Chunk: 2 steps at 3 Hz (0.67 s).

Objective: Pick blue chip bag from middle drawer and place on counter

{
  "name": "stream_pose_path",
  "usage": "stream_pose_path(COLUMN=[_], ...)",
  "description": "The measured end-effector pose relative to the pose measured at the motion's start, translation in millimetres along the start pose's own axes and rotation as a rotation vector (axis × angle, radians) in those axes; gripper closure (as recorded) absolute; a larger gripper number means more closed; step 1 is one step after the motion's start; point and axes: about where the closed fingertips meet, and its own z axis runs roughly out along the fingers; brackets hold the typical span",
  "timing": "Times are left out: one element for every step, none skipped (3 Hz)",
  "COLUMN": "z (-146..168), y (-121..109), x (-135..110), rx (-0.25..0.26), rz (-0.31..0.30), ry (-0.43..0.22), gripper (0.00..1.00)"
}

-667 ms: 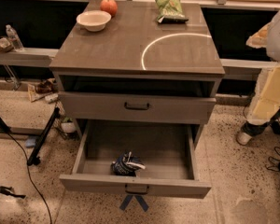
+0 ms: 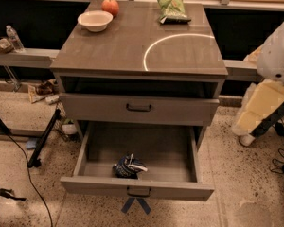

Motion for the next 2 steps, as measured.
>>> stream_pose_path(z=[56,116], y=[17,35], x=[-10,-24], rx=[-0.044,-0.085], rz=[0.144,0.282], ry=[-0.041,-0.067], gripper=[0.00,0.00])
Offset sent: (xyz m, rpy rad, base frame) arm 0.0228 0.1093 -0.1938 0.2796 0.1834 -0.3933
